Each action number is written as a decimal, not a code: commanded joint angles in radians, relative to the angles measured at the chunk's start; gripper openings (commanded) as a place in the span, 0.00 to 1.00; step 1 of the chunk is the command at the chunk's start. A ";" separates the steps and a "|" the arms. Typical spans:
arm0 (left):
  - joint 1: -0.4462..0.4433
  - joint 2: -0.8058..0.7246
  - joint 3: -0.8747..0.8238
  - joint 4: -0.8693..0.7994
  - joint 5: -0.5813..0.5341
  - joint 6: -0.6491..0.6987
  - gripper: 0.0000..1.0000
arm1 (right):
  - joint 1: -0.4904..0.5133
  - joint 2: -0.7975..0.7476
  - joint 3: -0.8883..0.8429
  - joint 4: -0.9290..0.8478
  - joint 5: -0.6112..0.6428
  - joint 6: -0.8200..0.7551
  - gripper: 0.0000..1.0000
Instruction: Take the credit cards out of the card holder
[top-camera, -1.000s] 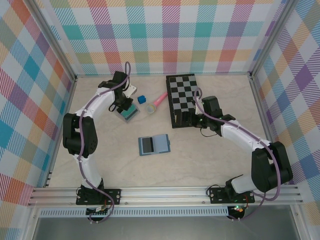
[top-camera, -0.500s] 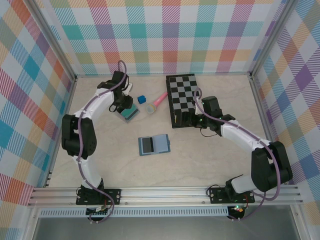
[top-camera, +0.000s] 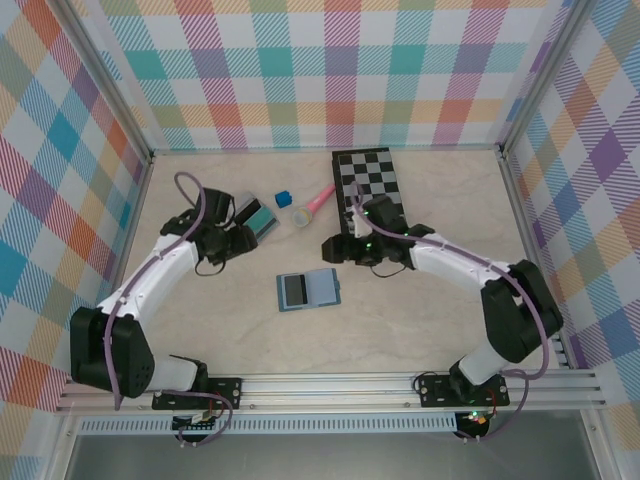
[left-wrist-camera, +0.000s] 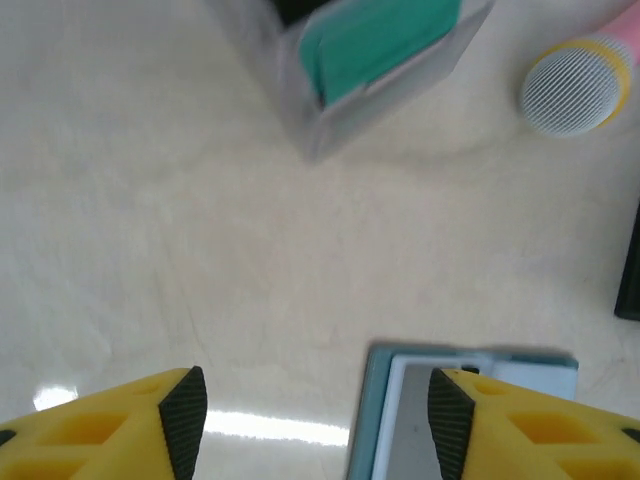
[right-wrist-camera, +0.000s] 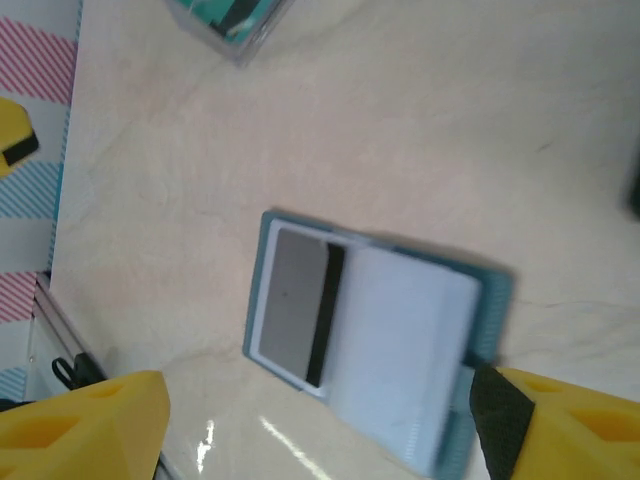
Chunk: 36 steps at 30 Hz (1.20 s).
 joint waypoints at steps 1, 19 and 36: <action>-0.011 -0.090 -0.092 0.061 0.066 -0.145 0.65 | 0.081 0.071 0.052 -0.038 0.024 0.078 0.76; -0.110 -0.233 -0.385 0.257 0.218 -0.291 0.61 | 0.217 0.365 0.273 -0.187 0.173 0.275 0.38; -0.266 0.021 -0.361 0.500 0.186 -0.401 0.22 | 0.215 0.434 0.332 -0.240 0.193 0.239 0.23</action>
